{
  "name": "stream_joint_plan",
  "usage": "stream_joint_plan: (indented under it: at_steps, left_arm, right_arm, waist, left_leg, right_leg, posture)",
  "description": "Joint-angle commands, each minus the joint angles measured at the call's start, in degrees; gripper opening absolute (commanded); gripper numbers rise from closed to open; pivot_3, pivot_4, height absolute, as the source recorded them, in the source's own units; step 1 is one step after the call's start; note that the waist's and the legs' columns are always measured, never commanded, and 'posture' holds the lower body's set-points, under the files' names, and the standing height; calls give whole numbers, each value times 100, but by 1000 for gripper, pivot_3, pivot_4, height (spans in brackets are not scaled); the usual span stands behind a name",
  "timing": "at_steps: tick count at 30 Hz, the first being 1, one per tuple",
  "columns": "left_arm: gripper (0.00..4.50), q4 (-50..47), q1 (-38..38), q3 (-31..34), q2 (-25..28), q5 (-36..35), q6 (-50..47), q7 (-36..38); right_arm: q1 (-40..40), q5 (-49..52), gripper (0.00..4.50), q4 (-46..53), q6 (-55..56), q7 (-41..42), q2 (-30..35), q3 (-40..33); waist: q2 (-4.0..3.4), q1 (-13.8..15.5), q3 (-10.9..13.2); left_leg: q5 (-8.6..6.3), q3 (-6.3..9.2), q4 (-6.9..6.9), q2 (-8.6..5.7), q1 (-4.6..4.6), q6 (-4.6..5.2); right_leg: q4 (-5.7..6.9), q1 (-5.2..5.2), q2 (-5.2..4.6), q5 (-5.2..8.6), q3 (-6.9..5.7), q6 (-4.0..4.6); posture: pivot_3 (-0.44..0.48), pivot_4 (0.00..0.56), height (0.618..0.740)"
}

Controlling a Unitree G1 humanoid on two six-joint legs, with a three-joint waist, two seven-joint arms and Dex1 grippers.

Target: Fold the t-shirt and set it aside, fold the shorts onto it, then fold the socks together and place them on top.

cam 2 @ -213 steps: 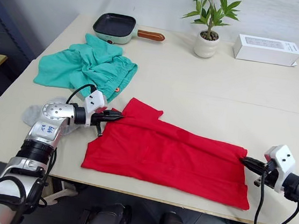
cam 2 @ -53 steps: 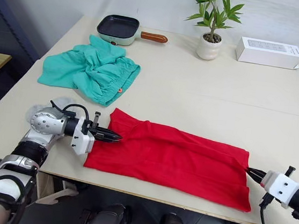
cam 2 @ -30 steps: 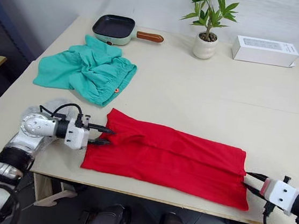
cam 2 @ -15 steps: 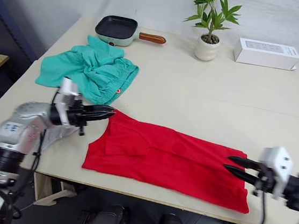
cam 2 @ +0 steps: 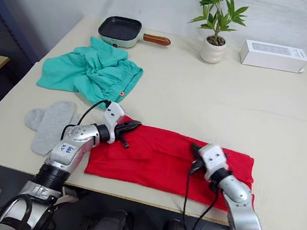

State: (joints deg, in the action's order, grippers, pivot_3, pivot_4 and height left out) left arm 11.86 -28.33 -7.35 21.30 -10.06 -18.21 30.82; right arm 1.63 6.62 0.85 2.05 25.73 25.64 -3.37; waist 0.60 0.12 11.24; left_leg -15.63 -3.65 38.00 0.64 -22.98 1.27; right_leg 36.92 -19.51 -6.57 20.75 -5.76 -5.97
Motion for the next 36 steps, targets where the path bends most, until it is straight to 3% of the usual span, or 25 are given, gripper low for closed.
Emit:
stream_joint_plan:
  at_steps: [1, 6, 9, 12, 16, 20, 27, 33, 36]
  left_arm:
    - [0, 315, 176, 90, 167, 281, 20, -105]
    - [0, 692, 50, 404, 95, 244, 722, -213]
    - [0, 772, -56, 826, -121, -251, 1422, 77]
    - [0, 418, -16, 832, -83, -643, 1537, 929]
    - [0, -34, 253, 275, 284, -358, 1651, 1772]
    - [0, 72, 337, 117, 300, 10, 1611, 1538]
    - [0, 269, 463, 184, 619, 395, 1245, 1275]
    - [0, 338, 580, 346, 982, 266, 1347, 1572]
    - [0, 188, 622, 514, 1047, -163, 1707, 2182]
  right_arm:
    - [-129, 214, 24, -868, 253, -34, 338, -817]
    - [15, 434, 24, -1800, 553, 5, 617, -1441]
    - [161, 767, 24, -1994, 720, 281, 753, -1745]
    - [222, 1536, 24, -1382, 415, 937, 761, -1875]
    - [-75, 1725, 24, -90, -154, 1641, 902, -1264]
    - [-230, 1144, 24, 258, -413, 1509, 820, -613]
    - [-87, 1051, 24, -442, -654, 1099, 741, -868]
    - [133, 1001, 24, -1579, -556, 1486, 1481, -1314]
    - [556, 1393, 24, -1985, -617, 2065, 1926, -1659]
  waist:
    - [1, -10, -17]
    - [27, -51, -44]
    - [27, -54, -44]
    - [26, -36, -44]
    - [22, -33, -44]
    - [22, -11, -44]
    - [22, -13, -44]
    - [21, -34, -46]
    - [18, -35, -44]
  left_leg:
    - [0, -3, -2, 0, 7, 0]
    - [-3, -28, -60, 4, 88, -3]
    - [-1, -30, -84, 10, 106, -9]
    - [1, -30, -83, 11, 79, -12]
    - [5, -39, -86, 10, 59, -16]
    - [4, -38, -85, 11, 57, -13]
    - [0, -38, -86, 5, 58, -6]
    - [1, -39, -91, 10, 68, -9]
    - [0, -40, -88, 10, 67, -7]
  right_leg:
    - [-3, 4, -1, 0, 2, 0]
    - [-19, 56, -5, 3, 25, 5]
    - [-39, 69, -3, 3, 28, 6]
    - [-39, 41, -4, 3, 26, 6]
    - [-12, 15, 0, 3, 30, 6]
    - [-17, 15, 0, 3, 29, 7]
    - [-36, 13, -9, 3, 32, 7]
    - [-36, 20, -7, 4, 32, 8]
    - [-38, 21, -9, 4, 33, 8]
  posture:
    - [0, 150, 740]
    - [0, 150, 740]
    - [0, 150, 740]
    - [0, 150, 740]
    - [0, 150, 740]
    - [0, 150, 740]
    - [0, 150, 740]
    - [0, 150, 740]
    - [0, 150, 740]
